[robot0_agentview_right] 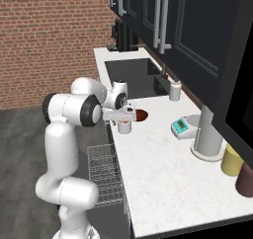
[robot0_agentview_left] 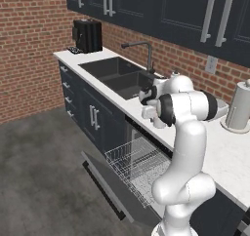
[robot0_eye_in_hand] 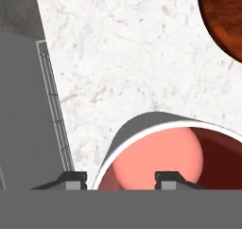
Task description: Pick up the cup and bowl from the counter, place them in the dishwasher, and close the dishwasher door.
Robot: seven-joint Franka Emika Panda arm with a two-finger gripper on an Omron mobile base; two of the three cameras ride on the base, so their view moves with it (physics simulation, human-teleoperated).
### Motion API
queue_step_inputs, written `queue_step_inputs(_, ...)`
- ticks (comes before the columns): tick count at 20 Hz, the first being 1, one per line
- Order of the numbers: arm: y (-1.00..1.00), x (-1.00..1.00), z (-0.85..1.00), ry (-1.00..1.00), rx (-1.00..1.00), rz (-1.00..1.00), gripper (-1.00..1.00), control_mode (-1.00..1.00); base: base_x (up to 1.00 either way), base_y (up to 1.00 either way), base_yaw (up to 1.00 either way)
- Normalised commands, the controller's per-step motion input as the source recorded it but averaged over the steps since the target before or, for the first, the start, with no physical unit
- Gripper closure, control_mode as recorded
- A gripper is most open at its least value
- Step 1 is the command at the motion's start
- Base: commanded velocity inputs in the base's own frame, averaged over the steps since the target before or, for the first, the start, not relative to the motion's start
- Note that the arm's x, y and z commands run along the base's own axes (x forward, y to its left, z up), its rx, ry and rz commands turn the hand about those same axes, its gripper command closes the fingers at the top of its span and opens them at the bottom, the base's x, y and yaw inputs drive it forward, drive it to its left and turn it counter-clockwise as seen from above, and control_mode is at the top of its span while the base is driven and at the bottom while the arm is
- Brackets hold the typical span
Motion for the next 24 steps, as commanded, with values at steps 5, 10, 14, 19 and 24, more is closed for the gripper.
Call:
queue_step_inputs(5,0.02,0.0,0.0,-0.01,0.0,0.0,1.0,-1.0,0.0,0.0,0.0)
queue_step_inputs(10,0.0,0.0,0.0,0.0,0.0,0.0,1.0,-1.0,0.0,0.0,0.0)
queue_step_inputs(14,0.15,-0.46,0.17,-0.22,-0.03,0.18,1.0,-1.0,0.0,0.0,0.0)
queue_step_inputs(19,0.39,-0.73,0.34,-0.09,0.03,0.2,1.0,-1.0,0.0,0.0,0.0)
queue_step_inputs(24,0.85,-0.85,0.11,0.0,0.13,0.05,1.0,-1.0,0.0,0.0,0.0)
